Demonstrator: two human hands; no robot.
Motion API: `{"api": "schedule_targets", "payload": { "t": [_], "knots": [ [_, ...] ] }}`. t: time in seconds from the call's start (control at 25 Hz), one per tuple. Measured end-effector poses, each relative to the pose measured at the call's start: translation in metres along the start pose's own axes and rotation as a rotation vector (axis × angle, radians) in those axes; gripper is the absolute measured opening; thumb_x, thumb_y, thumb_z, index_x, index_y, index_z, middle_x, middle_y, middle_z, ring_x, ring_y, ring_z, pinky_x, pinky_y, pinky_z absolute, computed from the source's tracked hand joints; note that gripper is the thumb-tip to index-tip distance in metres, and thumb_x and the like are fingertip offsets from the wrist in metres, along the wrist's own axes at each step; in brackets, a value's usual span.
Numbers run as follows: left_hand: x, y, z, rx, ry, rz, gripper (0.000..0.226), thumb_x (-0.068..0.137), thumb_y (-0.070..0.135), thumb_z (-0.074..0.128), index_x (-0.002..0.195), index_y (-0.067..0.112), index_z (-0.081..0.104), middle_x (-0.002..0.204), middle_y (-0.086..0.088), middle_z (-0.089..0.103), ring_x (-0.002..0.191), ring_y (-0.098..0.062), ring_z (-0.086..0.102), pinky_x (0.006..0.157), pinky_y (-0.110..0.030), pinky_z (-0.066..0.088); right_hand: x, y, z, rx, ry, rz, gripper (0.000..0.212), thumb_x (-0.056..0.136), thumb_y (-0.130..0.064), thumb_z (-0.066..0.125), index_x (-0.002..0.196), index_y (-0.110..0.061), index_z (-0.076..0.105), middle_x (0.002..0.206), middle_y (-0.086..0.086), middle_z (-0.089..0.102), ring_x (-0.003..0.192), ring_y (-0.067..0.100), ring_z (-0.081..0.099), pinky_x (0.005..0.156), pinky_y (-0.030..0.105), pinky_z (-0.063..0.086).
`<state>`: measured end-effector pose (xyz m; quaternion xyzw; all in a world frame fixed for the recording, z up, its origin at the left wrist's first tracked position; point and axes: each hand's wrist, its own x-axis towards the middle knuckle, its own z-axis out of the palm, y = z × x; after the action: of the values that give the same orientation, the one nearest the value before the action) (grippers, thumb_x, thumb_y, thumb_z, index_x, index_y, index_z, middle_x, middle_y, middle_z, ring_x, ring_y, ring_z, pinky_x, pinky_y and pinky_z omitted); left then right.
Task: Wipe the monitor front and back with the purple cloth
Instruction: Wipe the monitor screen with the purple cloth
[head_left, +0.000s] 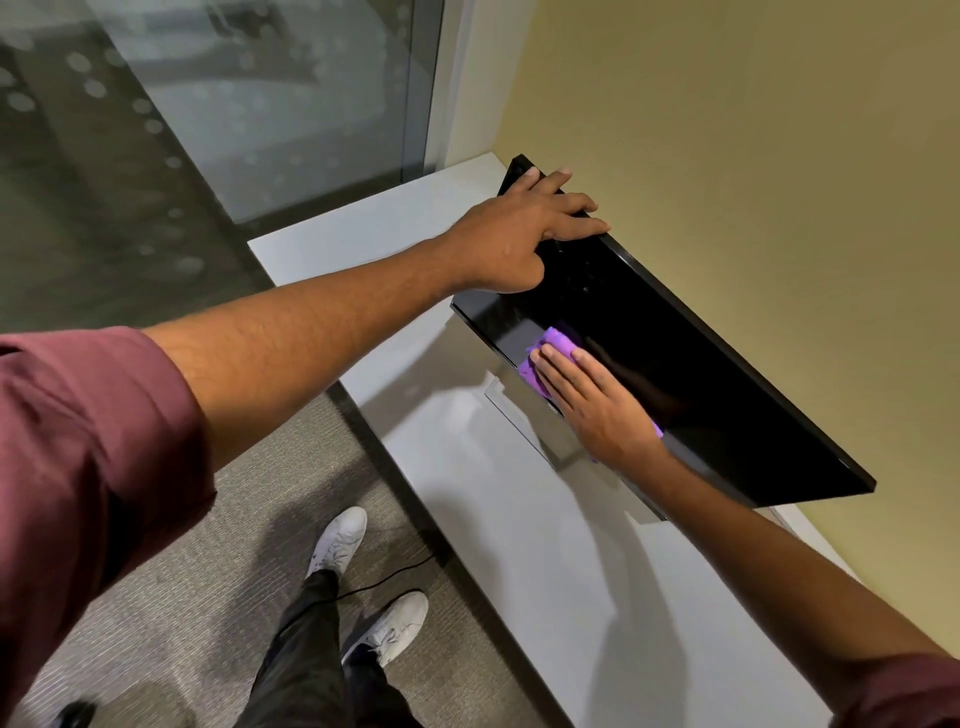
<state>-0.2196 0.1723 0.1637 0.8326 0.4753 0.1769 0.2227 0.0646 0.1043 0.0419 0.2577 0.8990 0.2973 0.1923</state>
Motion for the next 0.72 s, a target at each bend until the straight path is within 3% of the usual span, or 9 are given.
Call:
{"api": "schedule_targets", "payload": {
  "t": [0.32,0.48,0.56,0.64,0.72],
  "knots": [
    [0.003,-0.003,0.0,-0.057,-0.02,0.03,0.1,0.067,-0.008,0.039,0.159,0.03,0.047,0.166,0.006,0.04,0.165,-0.026,0.004,0.133,-0.049,-0.003,-0.099,-0.029,0.058,0.163,-0.078,-0.023,0.072,0.11,-0.014,0.036,0.167,0.007,-0.003,0.178,0.023,-0.011,0.166,0.039,-0.002,0.135,0.051,0.014],
    [0.003,-0.003,-0.001,-0.058,-0.024,0.027,0.1,0.068,-0.011,0.04,0.159,0.031,0.046,0.167,0.007,0.039,0.165,-0.025,0.004,0.133,-0.048,-0.002,-0.159,-0.019,0.066,0.114,-0.127,-0.083,0.066,0.106,-0.008,0.027,0.167,0.008,0.009,0.178,0.025,-0.002,0.165,0.043,-0.001,0.133,0.055,0.001],
    [0.003,-0.002,-0.002,-0.061,-0.026,0.022,0.101,0.068,-0.012,0.04,0.159,0.031,0.046,0.167,0.006,0.039,0.165,-0.025,0.004,0.133,-0.05,-0.001,-0.178,-0.013,0.068,0.097,-0.106,-0.09,0.066,0.104,-0.007,0.034,0.166,0.006,0.019,0.177,0.024,0.007,0.165,0.044,0.003,0.132,0.058,-0.005],
    [0.004,-0.001,-0.003,-0.063,-0.028,0.023,0.101,0.068,-0.013,0.039,0.159,0.03,0.046,0.166,0.006,0.04,0.165,-0.026,0.004,0.133,-0.053,0.0,-0.182,-0.013,0.068,0.079,-0.102,-0.081,0.067,0.103,-0.006,0.042,0.166,0.004,0.022,0.178,0.023,0.011,0.165,0.043,0.007,0.132,0.058,-0.003],
    [0.004,-0.001,-0.002,-0.068,-0.028,0.027,0.1,0.069,-0.013,0.038,0.159,0.03,0.046,0.166,0.006,0.04,0.165,-0.026,0.004,0.133,-0.054,-0.001,-0.174,-0.013,0.066,0.088,-0.121,-0.081,0.067,0.104,-0.006,0.038,0.167,0.003,0.02,0.178,0.023,0.008,0.165,0.043,0.006,0.132,0.057,0.0]
  ]
}}
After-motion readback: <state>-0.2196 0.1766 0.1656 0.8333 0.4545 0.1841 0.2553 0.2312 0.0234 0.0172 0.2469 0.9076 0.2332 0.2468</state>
